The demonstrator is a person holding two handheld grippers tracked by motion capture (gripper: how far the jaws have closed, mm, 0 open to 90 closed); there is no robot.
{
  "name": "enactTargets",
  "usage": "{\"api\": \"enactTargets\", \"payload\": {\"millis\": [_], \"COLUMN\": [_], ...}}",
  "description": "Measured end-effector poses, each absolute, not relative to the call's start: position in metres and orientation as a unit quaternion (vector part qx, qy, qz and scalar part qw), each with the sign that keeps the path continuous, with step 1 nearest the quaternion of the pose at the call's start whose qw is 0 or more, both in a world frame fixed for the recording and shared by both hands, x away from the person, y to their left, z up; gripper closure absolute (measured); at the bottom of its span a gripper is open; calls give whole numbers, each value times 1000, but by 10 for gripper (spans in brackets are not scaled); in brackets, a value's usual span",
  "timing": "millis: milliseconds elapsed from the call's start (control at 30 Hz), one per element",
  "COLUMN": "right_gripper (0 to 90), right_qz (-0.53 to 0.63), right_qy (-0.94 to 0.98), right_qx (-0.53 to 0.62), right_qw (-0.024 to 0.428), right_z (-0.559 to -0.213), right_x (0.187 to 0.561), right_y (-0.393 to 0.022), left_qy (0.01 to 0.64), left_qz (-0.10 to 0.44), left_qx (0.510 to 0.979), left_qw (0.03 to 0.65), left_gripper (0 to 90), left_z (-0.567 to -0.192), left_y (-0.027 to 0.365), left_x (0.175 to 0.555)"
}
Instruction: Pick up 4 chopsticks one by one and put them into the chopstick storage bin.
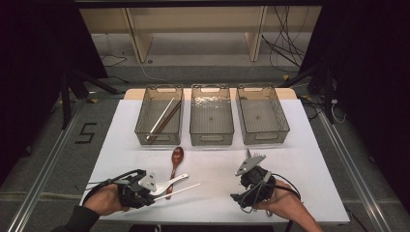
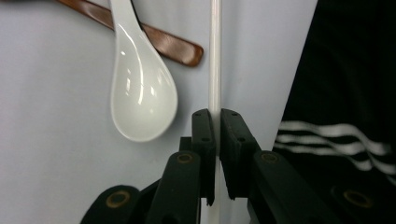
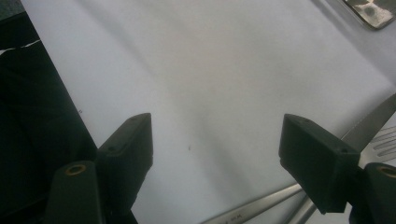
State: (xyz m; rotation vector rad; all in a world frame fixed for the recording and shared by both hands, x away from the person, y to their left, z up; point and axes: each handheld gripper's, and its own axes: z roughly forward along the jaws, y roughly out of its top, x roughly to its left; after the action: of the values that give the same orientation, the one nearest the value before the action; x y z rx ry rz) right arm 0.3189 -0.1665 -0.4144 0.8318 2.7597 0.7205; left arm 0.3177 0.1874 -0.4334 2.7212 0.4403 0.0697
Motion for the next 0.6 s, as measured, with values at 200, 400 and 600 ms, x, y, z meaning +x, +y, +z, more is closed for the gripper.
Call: {"api": "enactTargets", "payload": {"millis": [200,400,600], "right_gripper": [269,269,269], "right_qz": [243,247,248], "right_qy": [924,923,921], "right_qx": [282,282,287], "right_qw": [85,87,88], "right_z": [-414,-414,-413], "right_x": [318,319,320], "right_y": [-165,-166,-167], "left_qy": [220,275,306], "left_qz": [44,61,78], "left_qx": [942,912,896], "left_qw": [248,297,313], "left_gripper": [841,841,841], "left_z": [-417,-408,-398], "left_y": [187,195,202], "left_x": [326,341,357]}}
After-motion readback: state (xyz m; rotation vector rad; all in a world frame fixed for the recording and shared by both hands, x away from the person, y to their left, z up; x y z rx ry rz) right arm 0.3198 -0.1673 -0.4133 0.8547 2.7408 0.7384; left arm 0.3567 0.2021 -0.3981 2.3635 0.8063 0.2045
